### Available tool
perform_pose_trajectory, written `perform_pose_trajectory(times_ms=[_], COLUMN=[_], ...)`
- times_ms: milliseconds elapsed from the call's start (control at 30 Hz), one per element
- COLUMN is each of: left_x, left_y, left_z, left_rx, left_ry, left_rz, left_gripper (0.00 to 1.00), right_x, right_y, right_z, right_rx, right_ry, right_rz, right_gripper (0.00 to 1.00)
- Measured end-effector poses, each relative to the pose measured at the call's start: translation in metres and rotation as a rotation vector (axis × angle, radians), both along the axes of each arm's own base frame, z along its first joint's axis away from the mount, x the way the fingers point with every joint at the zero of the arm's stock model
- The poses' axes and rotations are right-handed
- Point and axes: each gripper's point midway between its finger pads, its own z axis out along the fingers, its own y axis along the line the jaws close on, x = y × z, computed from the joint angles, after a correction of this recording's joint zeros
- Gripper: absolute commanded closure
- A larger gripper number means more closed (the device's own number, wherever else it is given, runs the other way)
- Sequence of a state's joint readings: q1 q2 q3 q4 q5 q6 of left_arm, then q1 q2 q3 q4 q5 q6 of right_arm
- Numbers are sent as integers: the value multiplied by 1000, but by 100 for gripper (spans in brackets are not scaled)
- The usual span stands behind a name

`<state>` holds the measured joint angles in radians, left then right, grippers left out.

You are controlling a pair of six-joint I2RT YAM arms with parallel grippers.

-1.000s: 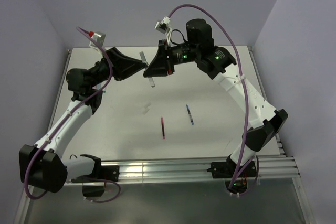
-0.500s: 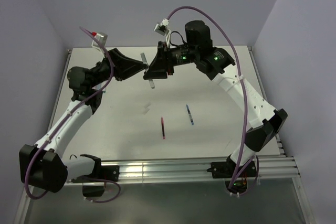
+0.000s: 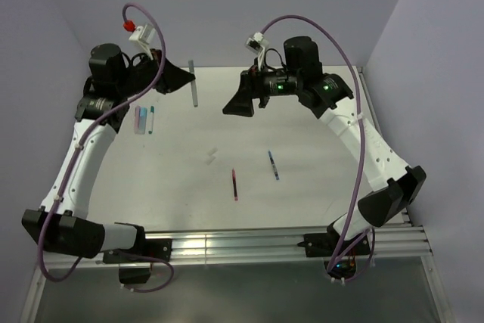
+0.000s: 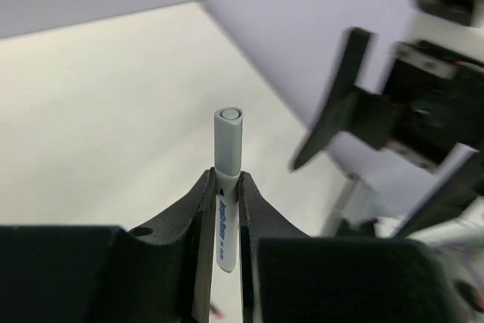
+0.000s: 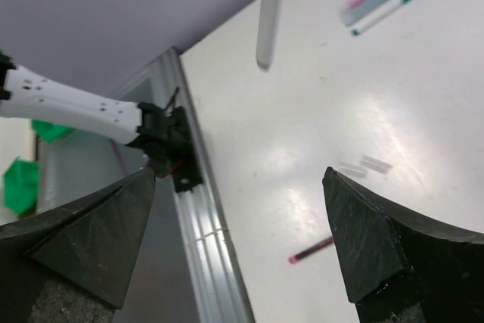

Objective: Insert the pens into the pen caps
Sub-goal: Place the pen at the center of the board.

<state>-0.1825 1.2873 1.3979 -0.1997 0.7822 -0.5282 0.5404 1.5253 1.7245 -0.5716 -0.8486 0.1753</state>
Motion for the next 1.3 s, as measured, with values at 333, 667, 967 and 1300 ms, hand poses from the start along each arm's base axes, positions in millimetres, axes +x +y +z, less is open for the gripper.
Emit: perform_pose_trajectory(times_ms=[333, 667, 967, 1300], left_x=[103, 151, 162, 176], left_y=[90, 167, 185, 196], left_z=[-130, -264, -310, -325], left_rx=[501, 726, 814, 863], left_ry=[268, 624, 700, 707], left_rz=[383, 560, 604, 642], left_gripper=[100, 100, 99, 96], right_x=[25, 27, 27, 27], right_y=[-37, -45, -49, -49], right_z=[-37, -44, -59, -59], right_rx=[-142, -176, -207, -208], right_ry=[-1, 4, 21, 21], right_rz=[-148, -163, -168, -167], right_gripper=[0, 0, 0, 0])
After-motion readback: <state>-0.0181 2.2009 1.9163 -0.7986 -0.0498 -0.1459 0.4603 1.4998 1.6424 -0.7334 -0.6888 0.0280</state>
